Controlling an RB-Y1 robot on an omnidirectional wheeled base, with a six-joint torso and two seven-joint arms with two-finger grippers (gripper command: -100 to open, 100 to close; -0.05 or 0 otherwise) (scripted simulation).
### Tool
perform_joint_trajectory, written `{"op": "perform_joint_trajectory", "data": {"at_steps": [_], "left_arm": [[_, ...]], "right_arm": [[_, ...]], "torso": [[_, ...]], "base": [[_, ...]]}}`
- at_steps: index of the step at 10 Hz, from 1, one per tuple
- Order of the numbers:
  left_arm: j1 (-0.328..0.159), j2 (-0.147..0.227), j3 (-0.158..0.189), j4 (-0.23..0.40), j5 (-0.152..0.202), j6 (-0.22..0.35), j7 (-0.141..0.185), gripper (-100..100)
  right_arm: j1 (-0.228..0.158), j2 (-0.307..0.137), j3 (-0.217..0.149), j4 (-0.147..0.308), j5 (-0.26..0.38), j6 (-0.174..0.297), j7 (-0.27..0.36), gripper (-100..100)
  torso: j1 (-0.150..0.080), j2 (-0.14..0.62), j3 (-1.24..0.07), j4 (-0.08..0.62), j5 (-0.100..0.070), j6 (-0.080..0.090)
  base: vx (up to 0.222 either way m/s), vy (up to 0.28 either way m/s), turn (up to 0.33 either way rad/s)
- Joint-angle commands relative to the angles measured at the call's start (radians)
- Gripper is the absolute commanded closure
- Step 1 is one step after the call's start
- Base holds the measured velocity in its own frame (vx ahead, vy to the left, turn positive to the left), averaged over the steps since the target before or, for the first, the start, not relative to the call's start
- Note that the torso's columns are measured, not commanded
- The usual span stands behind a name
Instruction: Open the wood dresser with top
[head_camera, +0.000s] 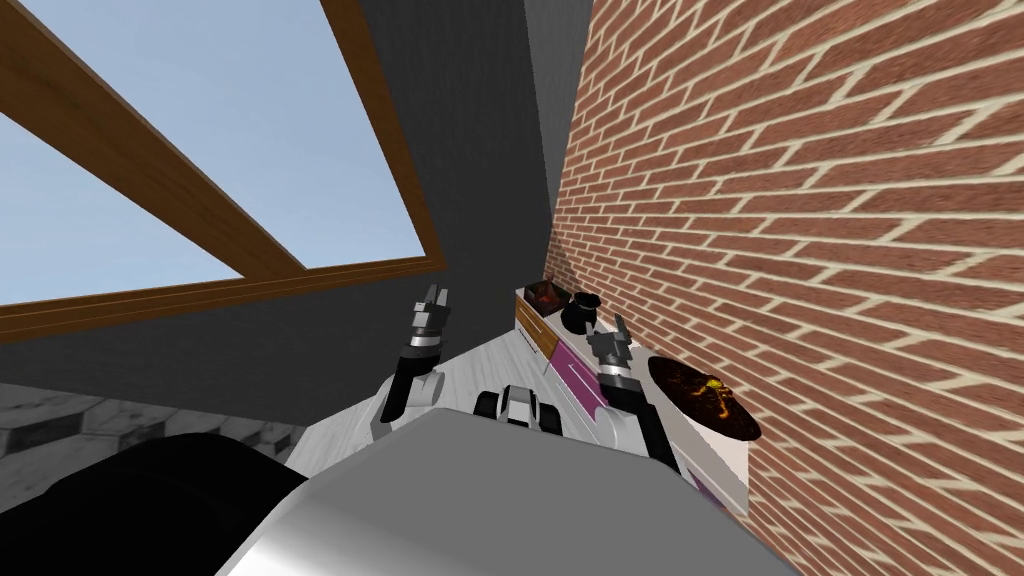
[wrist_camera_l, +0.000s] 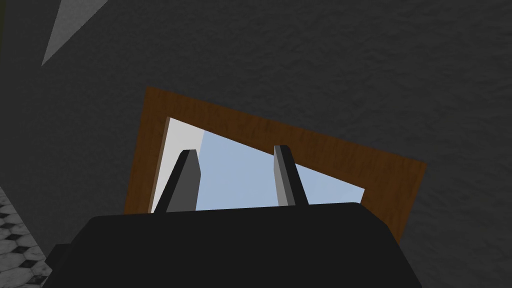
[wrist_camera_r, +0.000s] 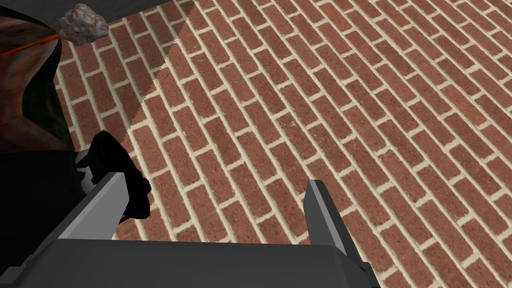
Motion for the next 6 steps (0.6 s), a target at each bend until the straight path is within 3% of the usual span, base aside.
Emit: {"op": "perform_joint_trajectory", "data": {"at_steps": [1, 4, 5, 6], "left_arm": [[0.0, 0.0, 0.0, 0.0, 0.0, 0.0, 0.0, 0], [0.0, 0.0, 0.0, 0.0, 0.0, 0.0, 0.0, 0], [0.0, 0.0, 0.0, 0.0, 0.0, 0.0, 0.0, 0], [0.0, 0.0, 0.0, 0.0, 0.0, 0.0, 0.0, 0]], "right_arm": [[-0.025, -0.006, 0.006, 0.044, -0.039, 0.052, -0.059, -100], [-0.064, -0.017, 0.015, 0.121, -0.116, 0.129, -0.149, -100], [-0.064, -0.017, 0.015, 0.121, -0.116, 0.142, -0.167, -100], [-0.084, -0.021, 0.019, 0.162, -0.156, 0.175, -0.199, -100]], "torso": [[0.0, 0.0, 0.0, 0.0, 0.0, 0.0], [0.0, 0.0, 0.0, 0.0, 0.0, 0.0], [0.0, 0.0, 0.0, 0.0, 0.0, 0.0], [0.0, 0.0, 0.0, 0.0, 0.0, 0.0]], "base": [[0.014, 0.019, -0.021], [0.017, 0.024, -0.044], [0.012, 0.026, -0.02], [0.02, 0.03, -0.04]]}}
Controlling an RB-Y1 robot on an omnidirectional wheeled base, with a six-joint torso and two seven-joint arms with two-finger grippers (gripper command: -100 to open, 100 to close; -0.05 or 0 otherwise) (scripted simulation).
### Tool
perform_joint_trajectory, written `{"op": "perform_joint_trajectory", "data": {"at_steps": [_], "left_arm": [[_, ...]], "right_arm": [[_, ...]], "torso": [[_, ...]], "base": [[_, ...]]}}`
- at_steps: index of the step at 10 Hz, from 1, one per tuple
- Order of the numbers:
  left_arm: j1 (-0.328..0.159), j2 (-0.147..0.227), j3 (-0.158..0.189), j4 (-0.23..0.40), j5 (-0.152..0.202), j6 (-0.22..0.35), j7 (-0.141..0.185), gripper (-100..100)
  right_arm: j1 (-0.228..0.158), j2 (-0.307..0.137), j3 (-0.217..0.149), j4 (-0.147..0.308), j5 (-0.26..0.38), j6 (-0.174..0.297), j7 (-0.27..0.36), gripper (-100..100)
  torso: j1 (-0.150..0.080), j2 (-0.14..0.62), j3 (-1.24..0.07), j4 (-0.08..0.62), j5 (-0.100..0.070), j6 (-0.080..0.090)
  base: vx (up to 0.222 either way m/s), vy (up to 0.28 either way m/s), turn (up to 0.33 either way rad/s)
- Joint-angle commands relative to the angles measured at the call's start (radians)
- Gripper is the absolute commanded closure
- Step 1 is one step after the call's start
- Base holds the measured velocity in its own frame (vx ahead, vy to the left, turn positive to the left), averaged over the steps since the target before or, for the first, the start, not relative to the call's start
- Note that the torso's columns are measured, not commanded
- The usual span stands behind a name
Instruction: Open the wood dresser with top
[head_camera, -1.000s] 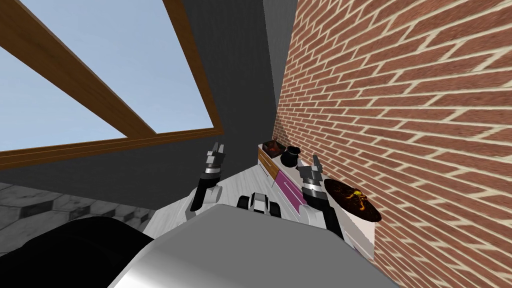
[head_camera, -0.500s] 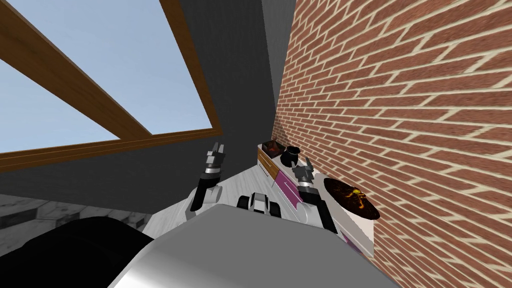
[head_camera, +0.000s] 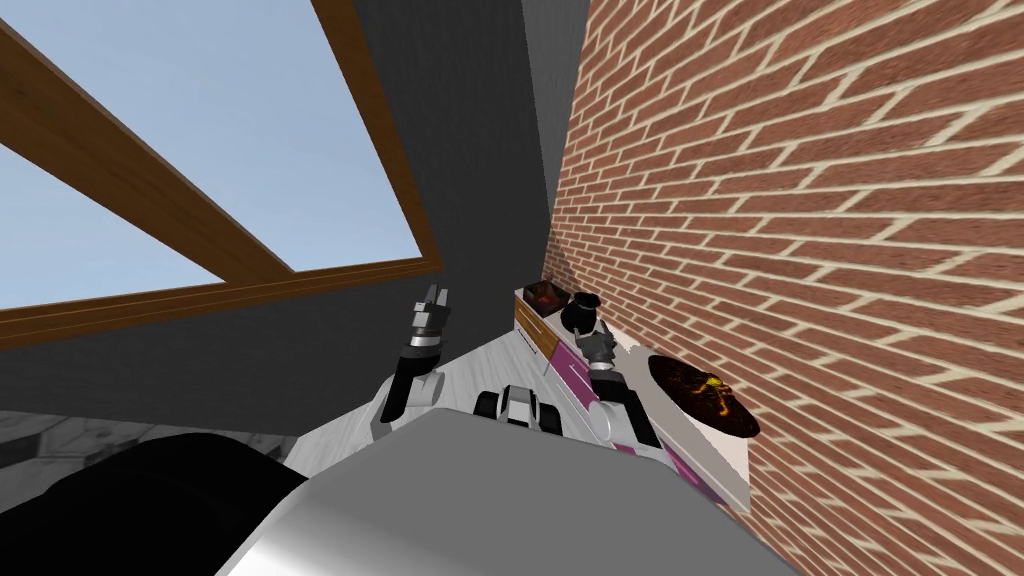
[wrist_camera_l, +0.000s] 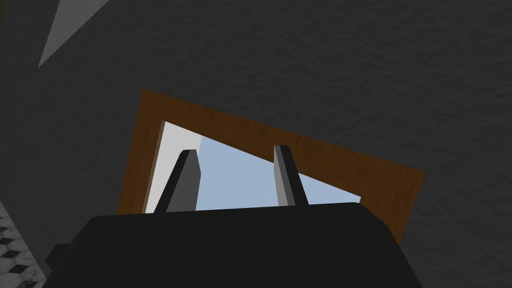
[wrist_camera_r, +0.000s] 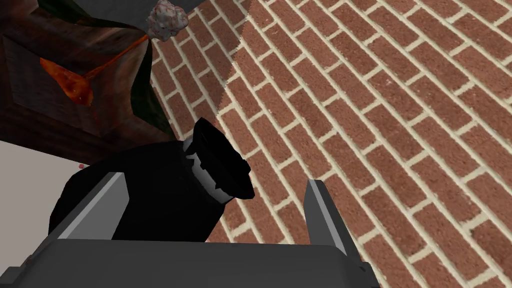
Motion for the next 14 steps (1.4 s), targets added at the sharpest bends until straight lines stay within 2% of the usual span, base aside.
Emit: {"op": "perform_joint_trajectory", "data": {"at_steps": [1, 2, 3, 4, 5, 6, 7, 8, 10, 11, 12, 13, 14], "left_arm": [[0.0, 0.0, 0.0, 0.0, 0.0, 0.0, 0.0, 0], [0.0, 0.0, 0.0, 0.0, 0.0, 0.0, 0.0, 0], [0.0, 0.0, 0.0, 0.0, 0.0, 0.0, 0.0, 0], [0.0, 0.0, 0.0, 0.0, 0.0, 0.0, 0.0, 0], [0.0, 0.0, 0.0, 0.0, 0.0, 0.0, 0.0, 0], [0.0, 0.0, 0.0, 0.0, 0.0, 0.0, 0.0, 0], [0.0, 0.0, 0.0, 0.0, 0.0, 0.0, 0.0, 0], [0.0, 0.0, 0.0, 0.0, 0.0, 0.0, 0.0, 0], [0.0, 0.0, 0.0, 0.0, 0.0, 0.0, 0.0, 0], [0.0, 0.0, 0.0, 0.0, 0.0, 0.0, 0.0, 0], [0.0, 0.0, 0.0, 0.0, 0.0, 0.0, 0.0, 0], [0.0, 0.0, 0.0, 0.0, 0.0, 0.0, 0.0, 0], [0.0, 0.0, 0.0, 0.0, 0.0, 0.0, 0.0, 0]], "right_arm": [[-0.02, -0.008, 0.003, 0.04, -0.047, 0.063, -0.074, -100], [-0.041, -0.013, 0.007, 0.082, -0.089, 0.104, -0.102, -100], [-0.041, -0.013, 0.007, 0.082, -0.089, 0.11, -0.131, -100], [-0.063, -0.017, 0.011, 0.122, -0.131, 0.15, -0.158, -100], [-0.063, -0.017, 0.011, 0.125, -0.131, 0.158, -0.189, -100], [-0.085, -0.022, 0.014, 0.169, -0.173, 0.192, -0.221, -100], [-0.085, -0.022, 0.014, 0.169, -0.173, 0.206, -0.25, -100], [-0.107, -0.026, 0.017, 0.214, -0.215, 0.242, -0.279, -100], [-0.107, -0.026, 0.017, 0.214, -0.215, 0.254, -0.313, -100], [-0.13, -0.031, 0.019, 0.259, -0.258, 0.301, -0.353, -100], [-0.13, -0.031, 0.019, 0.26, -0.258, 0.301, -0.374, -100], [-0.153, -0.036, 0.022, 0.298, -0.299, 0.347, -0.404, -100], [-0.153, -0.036, 0.022, 0.306, -0.3, 0.347, -0.431, -100]], "torso": [[0.0, -0.001, 0.0, 0.0, 0.0, 0.0], [0.0, -0.001, 0.0, 0.0, 0.0, 0.0], [0.0, -0.001, -0.001, 0.0, 0.0, 0.0], [0.0, 0.0, 0.0, 0.0, 0.0, 0.0], [0.0, -0.001, 0.0, 0.0, 0.0, 0.0], [0.0, 0.0, 0.0, 0.0, 0.0, 0.0], [0.0, -0.001, 0.0, 0.0, 0.0, 0.0], [0.0, 0.0, 0.0, 0.0, 0.0, 0.0], [0.0, -0.001, 0.0, 0.0, 0.0, 0.0], [-0.001, 0.001, 0.0, 0.0, 0.0, 0.0], [0.0, 0.0, 0.0, 0.0, 0.0, 0.0], [0.0, -0.001, 0.0, 0.0, 0.0, 0.0], [0.0, -0.001, -0.001, 0.0, 0.0, 0.0]], "base": [[0.021, 0.026, -0.033], [0.031, 0.026, -0.052], [0.025, 0.024, -0.026], [0.027, 0.029, -0.052], [0.022, 0.025, -0.026], [0.028, 0.027, -0.052], [0.027, 0.03, -0.023], [0.04, 0.029, -0.04], [0.025, 0.021, -0.014], [0.028, 0.02, -0.042], [0.028, 0.022, -0.029], [0.038, 0.029, -0.039], [0.035, 0.025, -0.02]]}}
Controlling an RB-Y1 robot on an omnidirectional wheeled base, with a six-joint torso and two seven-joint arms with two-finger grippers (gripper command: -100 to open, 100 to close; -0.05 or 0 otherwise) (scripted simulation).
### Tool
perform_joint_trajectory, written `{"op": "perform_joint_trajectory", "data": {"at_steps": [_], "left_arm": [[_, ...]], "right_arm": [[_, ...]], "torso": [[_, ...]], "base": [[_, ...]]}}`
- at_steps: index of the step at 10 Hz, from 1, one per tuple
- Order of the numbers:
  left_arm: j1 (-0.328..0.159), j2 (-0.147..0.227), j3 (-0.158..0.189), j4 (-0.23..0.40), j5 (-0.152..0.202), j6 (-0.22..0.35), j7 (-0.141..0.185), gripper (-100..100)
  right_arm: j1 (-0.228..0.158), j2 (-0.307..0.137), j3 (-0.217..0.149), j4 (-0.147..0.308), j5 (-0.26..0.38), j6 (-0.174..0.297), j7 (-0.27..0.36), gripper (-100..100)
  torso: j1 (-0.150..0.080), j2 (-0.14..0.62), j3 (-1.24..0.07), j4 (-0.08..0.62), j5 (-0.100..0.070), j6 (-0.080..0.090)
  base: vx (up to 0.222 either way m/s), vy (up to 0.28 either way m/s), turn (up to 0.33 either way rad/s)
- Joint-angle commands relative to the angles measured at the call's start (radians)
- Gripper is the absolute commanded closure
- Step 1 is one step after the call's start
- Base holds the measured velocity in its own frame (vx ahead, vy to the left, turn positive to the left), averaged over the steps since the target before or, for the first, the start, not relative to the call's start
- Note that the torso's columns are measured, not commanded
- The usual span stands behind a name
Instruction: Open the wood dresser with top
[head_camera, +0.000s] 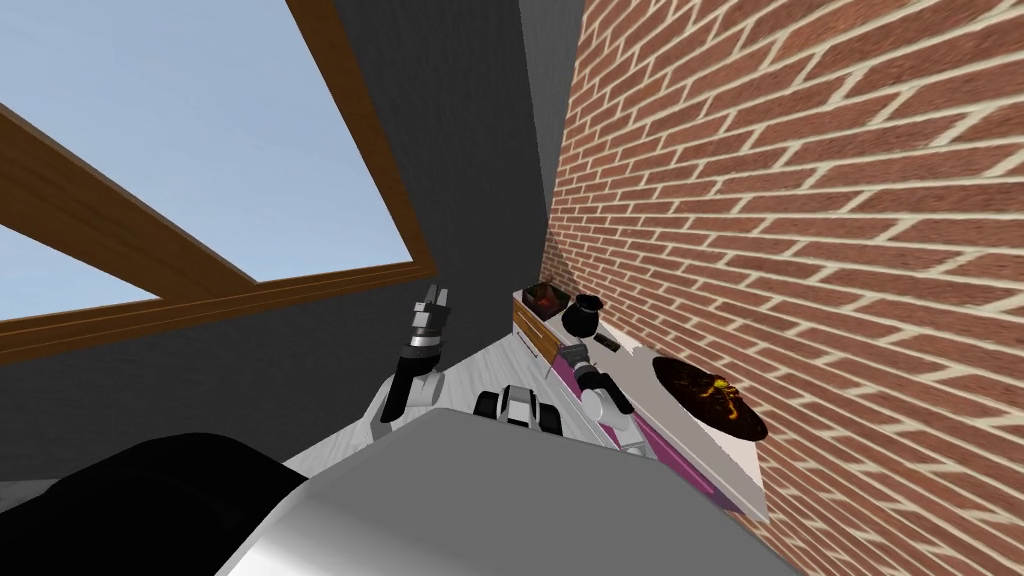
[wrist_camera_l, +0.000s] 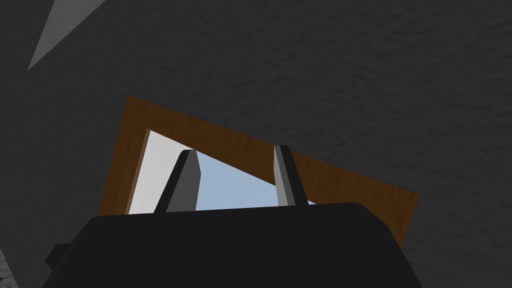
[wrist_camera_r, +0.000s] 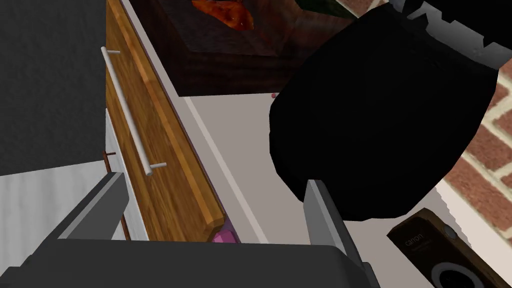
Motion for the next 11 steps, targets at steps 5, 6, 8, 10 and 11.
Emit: {"op": "perform_joint_trajectory", "data": {"at_steps": [5, 6, 8, 10, 11], "left_arm": [[0.0, 0.0, 0.0, 0.0, 0.0, 0.0, 0.0, 0], [0.0, 0.0, 0.0, 0.0, 0.0, 0.0, 0.0, 0], [0.0, 0.0, 0.0, 0.0, 0.0, 0.0, 0.0, 0], [0.0, 0.0, 0.0, 0.0, 0.0, 0.0, 0.0, 0], [0.0, 0.0, 0.0, 0.0, 0.0, 0.0, 0.0, 0]], "right_arm": [[-0.053, -0.021, 0.011, 0.126, -0.109, 0.103, -0.175, -100], [-0.075, -0.028, 0.012, 0.171, -0.149, 0.146, -0.207, -100], [-0.098, -0.034, 0.012, 0.216, -0.189, 0.187, -0.263, -100], [-0.12, -0.041, 0.012, 0.26, -0.227, 0.226, -0.319, -100], [-0.12, -0.041, 0.012, 0.26, -0.227, 0.226, -0.349, -100]], "torso": [[-0.001, 0.001, 0.001, 0.0, 0.0, 0.0], [-0.001, 0.001, 0.0, 0.0, 0.0, 0.0], [0.0, 0.001, 0.0, 0.0, 0.0, 0.0], [-0.001, 0.001, 0.0, 0.0, 0.0, 0.0], [-0.001, 0.001, 0.0, 0.0, 0.0, 0.0]], "base": [[0.035, 0.023, -0.025], [0.047, 0.03, -0.039], [0.054, 0.027, -0.024], [0.061, 0.023, -0.022], [0.051, 0.025, -0.016]]}}
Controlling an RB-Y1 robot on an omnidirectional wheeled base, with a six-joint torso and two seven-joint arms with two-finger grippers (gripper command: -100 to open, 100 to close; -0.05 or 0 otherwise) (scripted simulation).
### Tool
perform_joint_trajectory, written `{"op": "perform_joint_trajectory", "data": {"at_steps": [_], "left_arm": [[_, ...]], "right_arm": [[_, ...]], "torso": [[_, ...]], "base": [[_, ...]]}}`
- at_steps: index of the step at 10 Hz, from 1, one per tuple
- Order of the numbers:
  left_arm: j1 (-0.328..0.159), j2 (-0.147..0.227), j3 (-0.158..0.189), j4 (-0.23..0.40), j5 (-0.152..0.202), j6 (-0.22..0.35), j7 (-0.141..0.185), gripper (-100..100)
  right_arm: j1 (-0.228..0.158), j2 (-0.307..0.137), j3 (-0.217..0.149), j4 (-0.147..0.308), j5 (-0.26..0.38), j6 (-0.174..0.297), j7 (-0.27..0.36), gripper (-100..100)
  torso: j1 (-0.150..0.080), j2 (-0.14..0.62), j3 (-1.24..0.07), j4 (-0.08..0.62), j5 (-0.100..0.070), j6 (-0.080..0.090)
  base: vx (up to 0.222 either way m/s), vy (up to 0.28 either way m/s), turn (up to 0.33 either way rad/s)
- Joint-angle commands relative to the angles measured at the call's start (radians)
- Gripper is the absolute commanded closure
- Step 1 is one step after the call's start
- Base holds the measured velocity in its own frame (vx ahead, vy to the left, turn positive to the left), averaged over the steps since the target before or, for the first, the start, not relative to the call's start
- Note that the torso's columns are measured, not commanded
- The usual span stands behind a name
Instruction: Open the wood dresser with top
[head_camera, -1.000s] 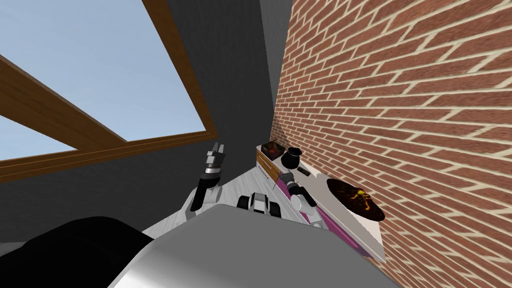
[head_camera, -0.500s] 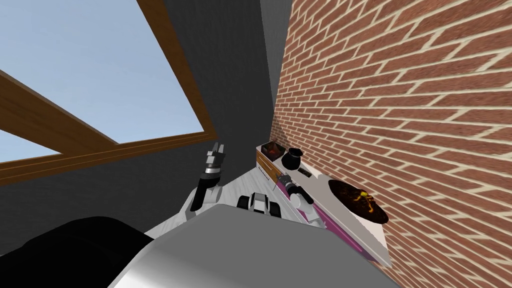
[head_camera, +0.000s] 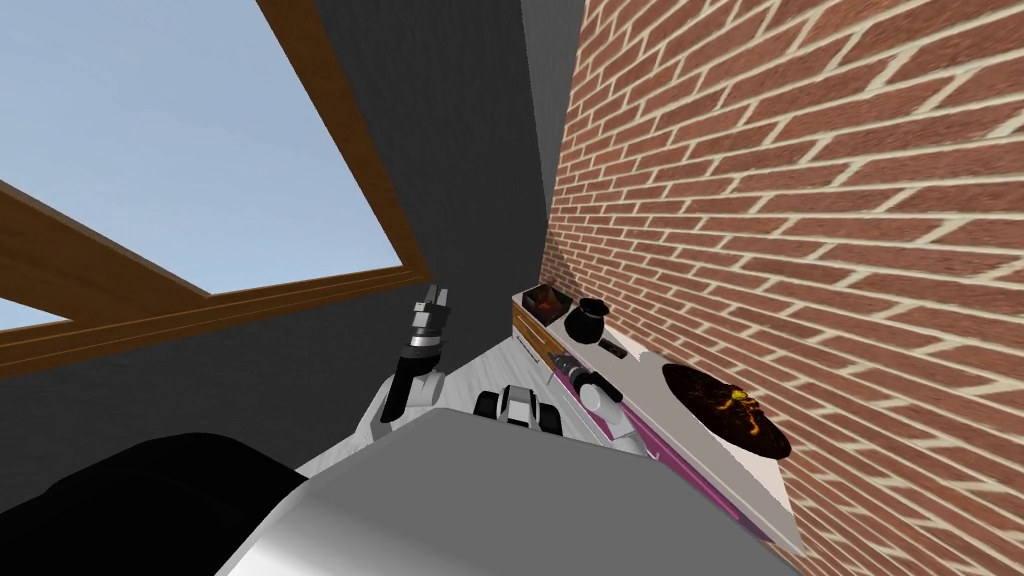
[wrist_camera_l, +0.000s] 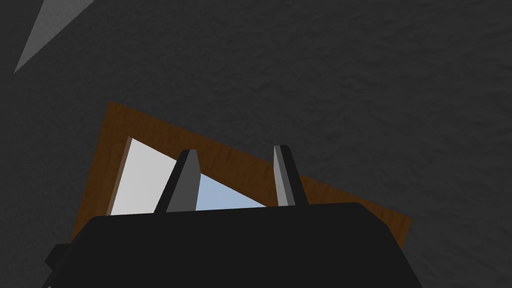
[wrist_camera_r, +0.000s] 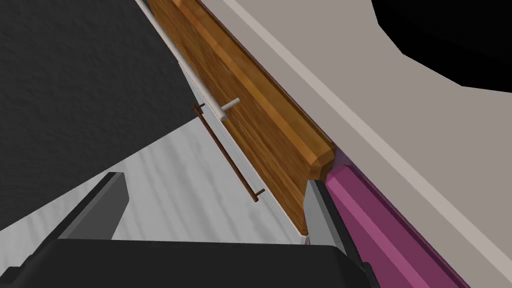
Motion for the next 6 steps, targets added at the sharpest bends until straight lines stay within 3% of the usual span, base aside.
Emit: {"op": "perform_joint_trajectory", "data": {"at_steps": [1, 2, 3, 6], "left_arm": [[0.0, 0.0, 0.0, 0.0, 0.0, 0.0, 0.0, 0], [0.0, 0.0, 0.0, 0.0, 0.0, 0.0, 0.0, 0], [0.0, 0.0, 0.0, 0.0, 0.0, 0.0, 0.0, 0], [0.0, 0.0, 0.0, 0.0, 0.0, 0.0, 0.0, 0]], "right_arm": [[-0.031, -0.011, 0.001, 0.065, -0.058, 0.059, -0.08, -100], [-0.031, -0.011, 0.001, 0.066, -0.058, 0.059, -0.106, -100], [-0.052, -0.018, -0.001, 0.108, -0.093, 0.095, -0.136, -100], [-0.073, -0.025, -0.002, 0.148, -0.127, 0.128, -0.211, -100]], "torso": [[0.0, 0.001, 0.0, 0.0, 0.0, 0.0], [0.001, 0.001, 0.0, 0.0, 0.0, 0.0], [0.0, 0.001, 0.0, 0.0, 0.0, 0.0], [0.0, 0.0, 0.0, 0.0, 0.0, 0.0]], "base": [[0.054, 0.036, -0.032], [0.048, 0.027, -0.014], [0.062, 0.026, -0.019], [0.051, 0.025, -0.014]]}}
